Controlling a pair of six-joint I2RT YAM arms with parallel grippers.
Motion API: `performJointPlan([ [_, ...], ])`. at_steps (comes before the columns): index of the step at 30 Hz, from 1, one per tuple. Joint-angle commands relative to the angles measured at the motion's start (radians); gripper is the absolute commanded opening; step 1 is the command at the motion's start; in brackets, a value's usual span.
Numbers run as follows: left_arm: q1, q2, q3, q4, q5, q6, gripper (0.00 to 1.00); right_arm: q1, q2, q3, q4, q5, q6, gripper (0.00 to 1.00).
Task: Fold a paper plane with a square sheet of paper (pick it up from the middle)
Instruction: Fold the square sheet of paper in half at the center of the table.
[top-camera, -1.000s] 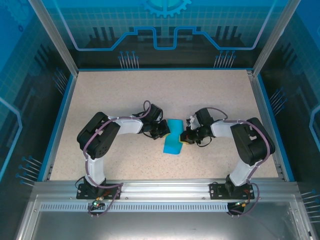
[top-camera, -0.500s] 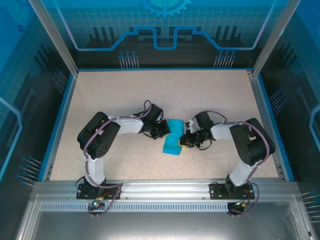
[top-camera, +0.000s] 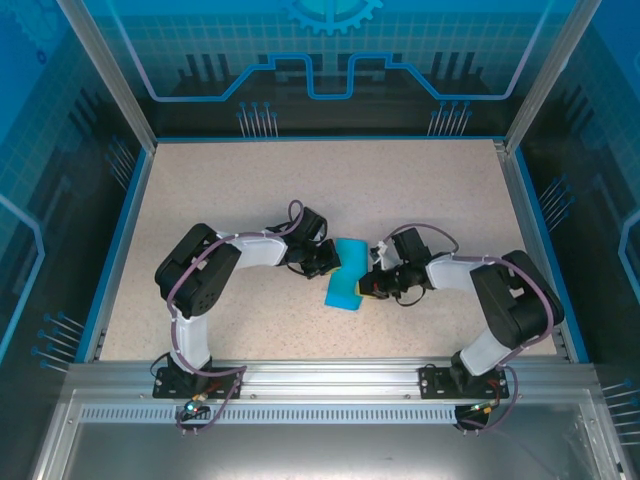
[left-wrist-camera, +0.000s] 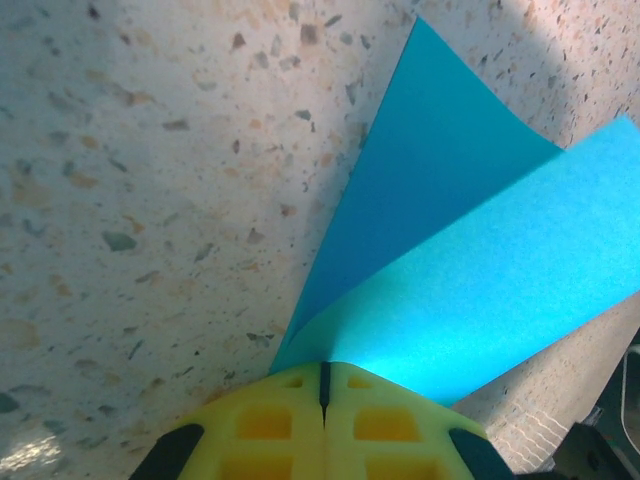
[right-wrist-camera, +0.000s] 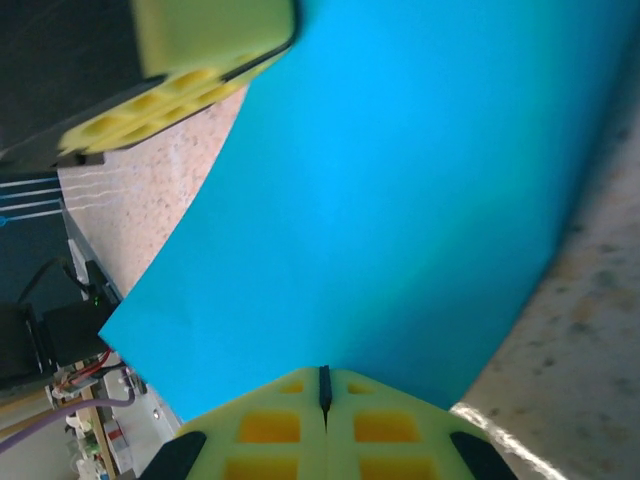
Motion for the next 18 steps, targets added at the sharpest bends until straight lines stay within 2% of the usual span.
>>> performJointPlan([
  [1,-0.013,0.05,0.006,-0.102,-0.028,0.022,0.0,0.032,-0.017,-0.035,0.025,-0.011,0.029,0.01],
  [11,-0.013,0.058,0.02,-0.11,-0.023,0.028,0.0,0.05,0.098,-0.069,0.058,0.053,0.031,0.0],
  [18,-0.013,0.058,0.02,-0.114,-0.024,0.033,0.0,0.048,-0.003,-0.074,0.029,0.046,0.036,0.0],
])
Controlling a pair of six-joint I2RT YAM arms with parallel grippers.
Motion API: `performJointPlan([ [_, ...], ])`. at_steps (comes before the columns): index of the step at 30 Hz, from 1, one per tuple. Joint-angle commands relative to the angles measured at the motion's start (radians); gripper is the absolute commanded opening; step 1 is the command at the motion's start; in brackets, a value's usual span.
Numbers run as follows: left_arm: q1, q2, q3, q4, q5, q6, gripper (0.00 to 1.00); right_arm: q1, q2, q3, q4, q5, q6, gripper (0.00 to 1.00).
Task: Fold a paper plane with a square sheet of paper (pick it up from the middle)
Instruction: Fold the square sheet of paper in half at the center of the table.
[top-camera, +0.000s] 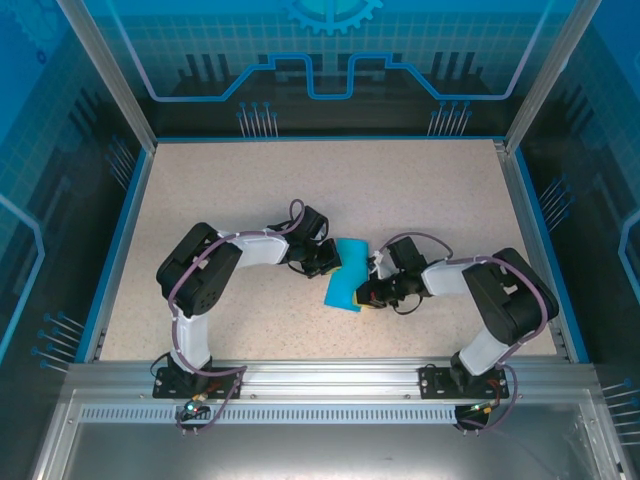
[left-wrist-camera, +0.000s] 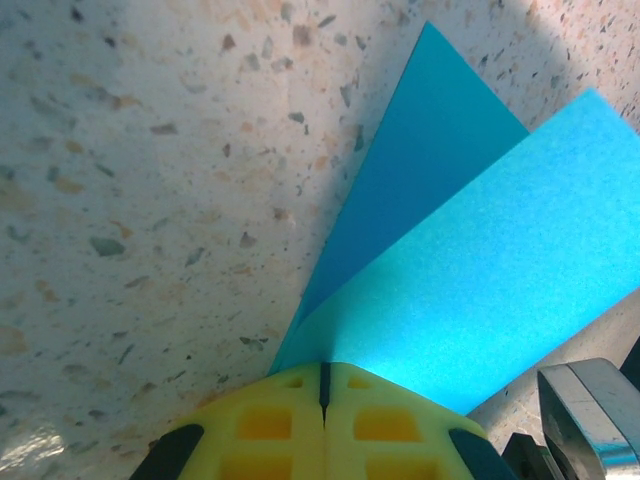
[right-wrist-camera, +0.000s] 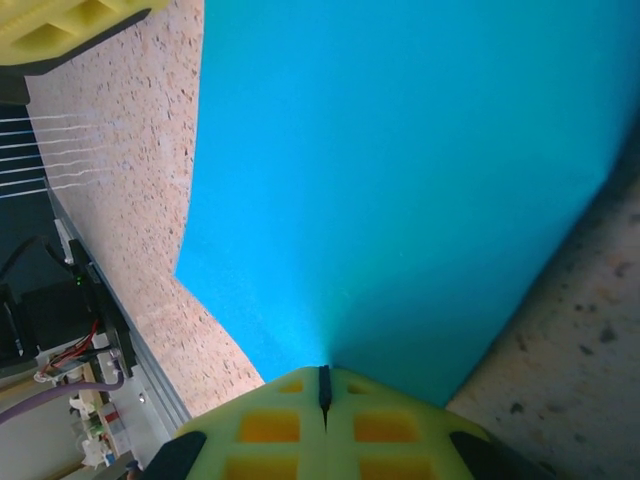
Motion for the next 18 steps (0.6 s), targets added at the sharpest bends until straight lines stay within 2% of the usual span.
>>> performJointPlan([
  [1,-0.012,0.047,-0.003,-0.084,-0.025,0.026,0.0,0.007,-0.057,-0.02,-0.043,0.028,0.01,0.0],
  [6,-0.013,0.045,0.0,-0.087,-0.024,0.03,0.0,0.024,-0.103,-0.025,-0.037,-0.009,0.014,0.02],
  [18,-0.013,0.048,0.009,-0.094,-0.024,0.035,0.0,0.031,0.028,-0.079,-0.019,0.037,-0.003,0.0],
])
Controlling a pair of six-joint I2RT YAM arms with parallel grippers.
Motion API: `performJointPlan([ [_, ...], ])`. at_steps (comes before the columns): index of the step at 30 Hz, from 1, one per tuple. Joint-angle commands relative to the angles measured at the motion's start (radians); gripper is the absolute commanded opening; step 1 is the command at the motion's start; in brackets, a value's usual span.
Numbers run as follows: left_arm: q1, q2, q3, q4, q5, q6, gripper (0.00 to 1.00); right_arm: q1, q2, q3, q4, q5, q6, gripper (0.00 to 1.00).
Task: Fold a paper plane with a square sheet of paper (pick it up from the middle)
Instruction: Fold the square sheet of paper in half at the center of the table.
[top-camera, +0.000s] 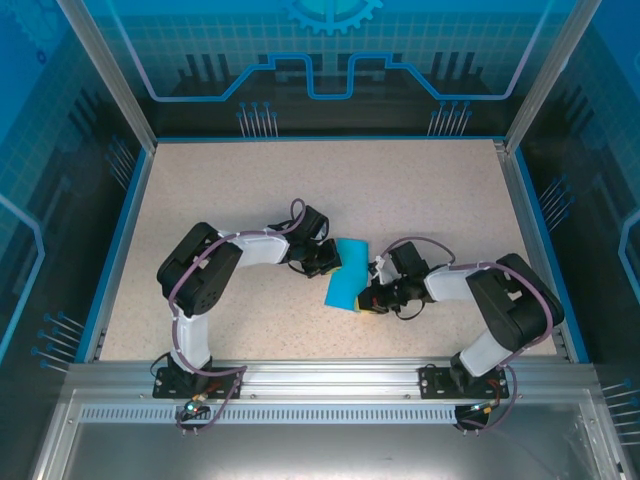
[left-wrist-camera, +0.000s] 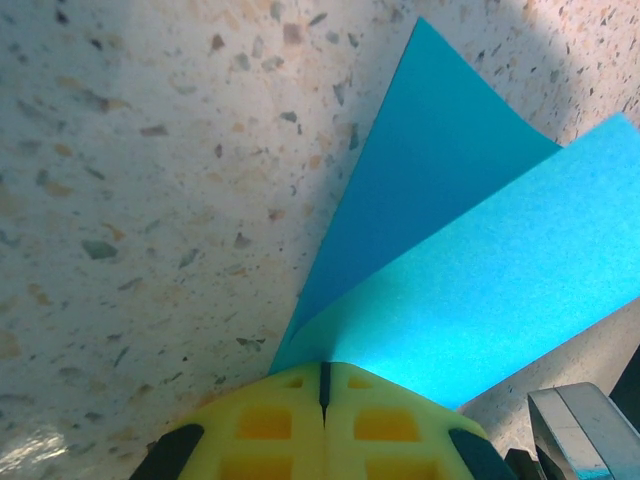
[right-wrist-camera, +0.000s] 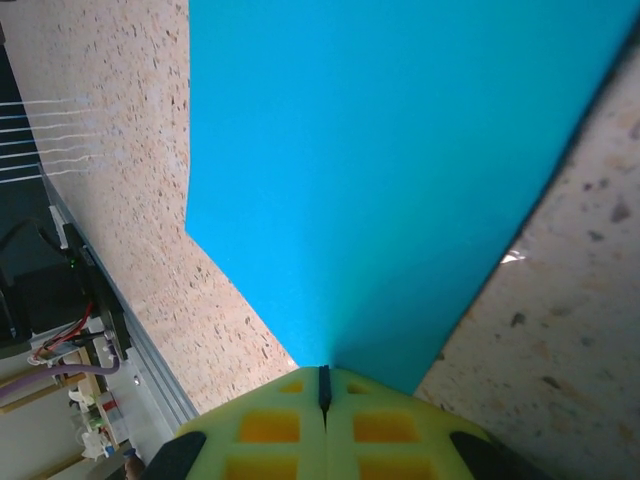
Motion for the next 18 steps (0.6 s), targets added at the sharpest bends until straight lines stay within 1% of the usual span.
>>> performJointPlan([
  [1,-0.013,0.043,0.001,-0.085,-0.023,0.021,0.0,0.016,0.051,-0.029,-0.03,0.046,-0.01,0.0],
  [8,-0.012,0.044,0.001,-0.09,-0.026,0.023,0.0,0.018,-0.055,0.001,-0.076,0.022,-0.016,0.01],
  [11,-0.013,0.048,0.006,-0.09,-0.024,0.024,0.0,0.019,-0.041,0.0,-0.078,0.014,-0.019,0.01],
  [18,-0.011,0.049,0.009,-0.094,-0.023,0.026,0.0,0.017,0.007,0.005,-0.129,0.067,-0.039,0.0],
])
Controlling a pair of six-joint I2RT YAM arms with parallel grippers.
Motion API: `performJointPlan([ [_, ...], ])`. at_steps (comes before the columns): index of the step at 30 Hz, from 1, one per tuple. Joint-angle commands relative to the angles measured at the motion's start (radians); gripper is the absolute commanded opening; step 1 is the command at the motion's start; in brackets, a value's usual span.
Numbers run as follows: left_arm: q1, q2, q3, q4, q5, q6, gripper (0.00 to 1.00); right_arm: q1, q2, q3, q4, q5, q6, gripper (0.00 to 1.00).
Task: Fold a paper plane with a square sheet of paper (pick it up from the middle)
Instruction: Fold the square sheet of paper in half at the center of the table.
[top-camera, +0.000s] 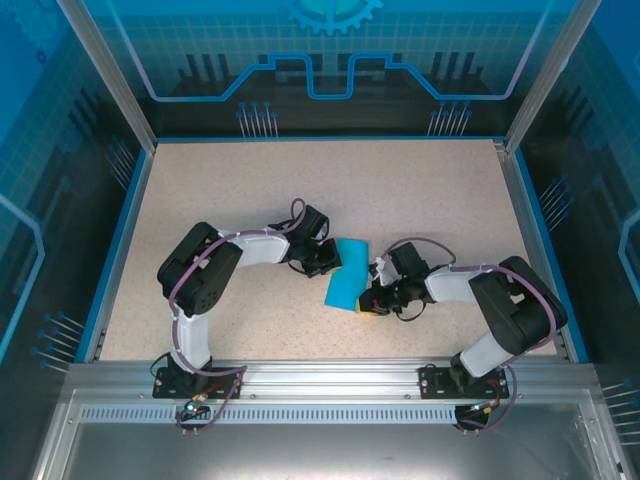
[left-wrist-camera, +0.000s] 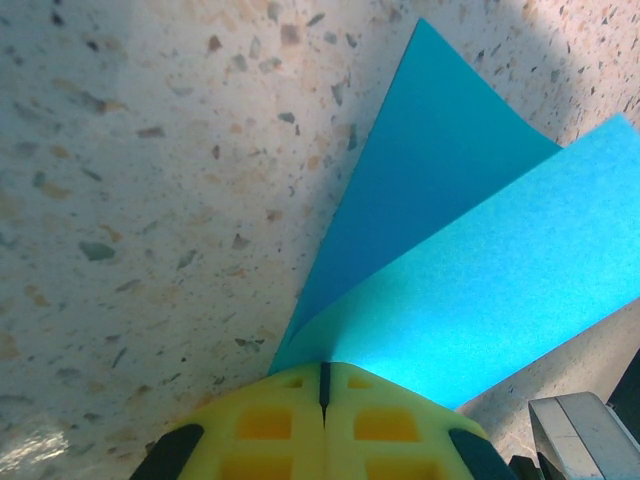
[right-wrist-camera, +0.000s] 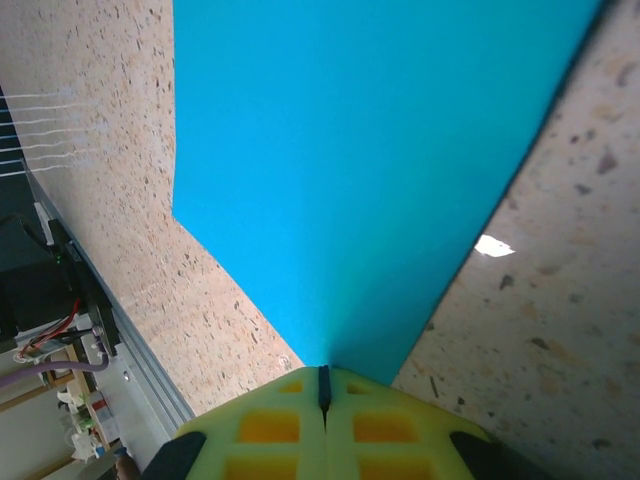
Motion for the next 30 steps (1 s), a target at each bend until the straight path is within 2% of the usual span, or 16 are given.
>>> performJointPlan([
  [1,-0.012,0.047,0.0,-0.081,-0.021,0.023,0.0,0.006,0.021,0.008,-0.081,0.041,-0.021,0.0],
  [4,-0.012,0.046,0.001,-0.087,-0.022,0.028,0.0,-0.025,-0.046,0.033,-0.082,0.033,-0.002,0.0],
  [7,-0.011,0.047,0.002,-0.092,-0.027,0.03,0.0,-0.103,-0.094,0.059,-0.039,-0.007,0.028,0.0],
  [11,-0.011,0.05,-0.001,-0.089,-0.027,0.028,0.0,-0.184,-0.069,0.117,0.001,-0.02,0.043,0.0],
  [17,-0.012,0.052,-0.005,-0.09,-0.029,0.029,0.0,-0.191,0.048,0.2,0.01,-0.028,0.027,0.0],
  [23,-0.013,0.055,-0.005,-0.089,-0.03,0.028,0.0,-0.193,0.146,0.206,0.035,-0.014,0.011,0.0],
  [30,-0.012,0.055,-0.007,-0.095,-0.032,0.034,0.0,-0.199,0.181,0.194,-0.014,0.075,-0.027,0.01],
])
